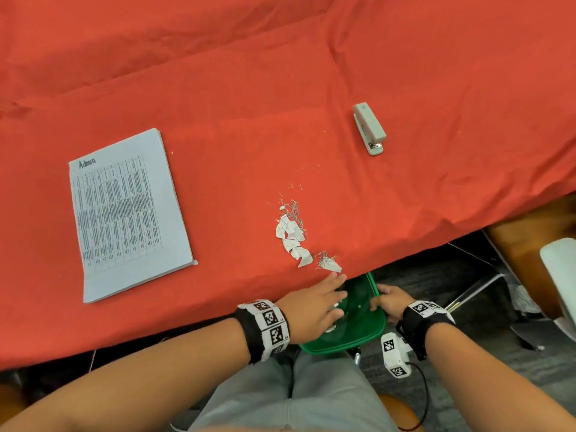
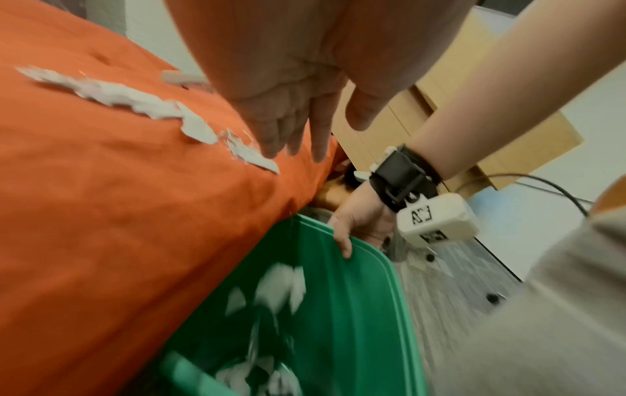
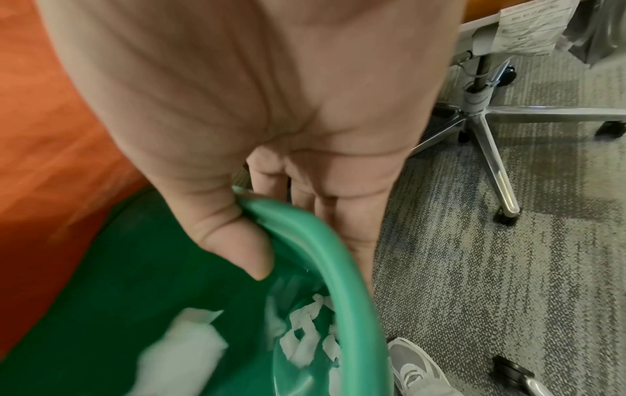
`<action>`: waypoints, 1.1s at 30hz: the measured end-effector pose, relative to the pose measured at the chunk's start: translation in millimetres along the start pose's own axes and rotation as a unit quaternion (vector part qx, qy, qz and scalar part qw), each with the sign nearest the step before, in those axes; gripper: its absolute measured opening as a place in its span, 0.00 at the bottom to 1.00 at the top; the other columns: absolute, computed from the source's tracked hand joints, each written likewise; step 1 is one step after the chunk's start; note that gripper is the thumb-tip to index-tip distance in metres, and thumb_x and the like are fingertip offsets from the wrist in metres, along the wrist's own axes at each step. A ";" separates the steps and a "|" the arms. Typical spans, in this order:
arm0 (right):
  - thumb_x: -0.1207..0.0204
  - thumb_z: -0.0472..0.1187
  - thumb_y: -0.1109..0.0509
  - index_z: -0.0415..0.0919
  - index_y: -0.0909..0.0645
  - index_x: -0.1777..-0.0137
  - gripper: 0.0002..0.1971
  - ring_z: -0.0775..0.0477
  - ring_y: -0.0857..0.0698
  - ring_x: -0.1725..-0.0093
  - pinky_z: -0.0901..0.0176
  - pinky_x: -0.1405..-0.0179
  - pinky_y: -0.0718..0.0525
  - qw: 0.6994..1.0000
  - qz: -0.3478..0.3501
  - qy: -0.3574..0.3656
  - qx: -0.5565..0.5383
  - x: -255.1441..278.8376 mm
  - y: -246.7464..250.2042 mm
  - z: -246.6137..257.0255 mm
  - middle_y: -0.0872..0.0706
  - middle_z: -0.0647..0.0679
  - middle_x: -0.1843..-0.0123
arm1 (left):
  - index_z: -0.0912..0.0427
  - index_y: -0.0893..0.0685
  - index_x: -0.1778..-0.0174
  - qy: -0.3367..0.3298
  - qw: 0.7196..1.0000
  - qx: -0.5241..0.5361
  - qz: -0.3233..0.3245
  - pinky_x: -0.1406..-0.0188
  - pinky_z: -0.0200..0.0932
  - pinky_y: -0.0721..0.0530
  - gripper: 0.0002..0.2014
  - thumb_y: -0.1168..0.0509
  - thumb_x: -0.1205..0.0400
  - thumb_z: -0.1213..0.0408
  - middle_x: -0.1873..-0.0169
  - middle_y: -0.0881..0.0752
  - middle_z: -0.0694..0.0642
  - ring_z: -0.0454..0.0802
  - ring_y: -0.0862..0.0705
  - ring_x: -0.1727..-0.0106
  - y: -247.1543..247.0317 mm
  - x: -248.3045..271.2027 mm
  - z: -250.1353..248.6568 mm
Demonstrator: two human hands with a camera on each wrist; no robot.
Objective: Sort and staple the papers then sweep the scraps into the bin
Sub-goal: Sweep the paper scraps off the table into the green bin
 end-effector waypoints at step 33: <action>0.38 0.23 0.34 0.40 0.19 0.33 0.30 0.28 0.11 0.49 0.29 0.44 0.15 0.999 -0.011 0.005 0.038 4.5 -3.9 10.9 0.09 0.35 0.50 | 0.57 0.38 0.19 0.020 0.975 -0.098 -0.199 0.15 0.51 0.52 0.24 0.49 0.13 0.59 0.16 0.47 0.54 0.52 0.53 0.15 60.8 -6.9 25.9</action>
Point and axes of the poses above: each hand's wrist, its own x-axis away from the middle knuckle, its own y-axis out of the back of the hand, z = x × y, the point moved 6 cm from there along -x, towards the middle knuckle
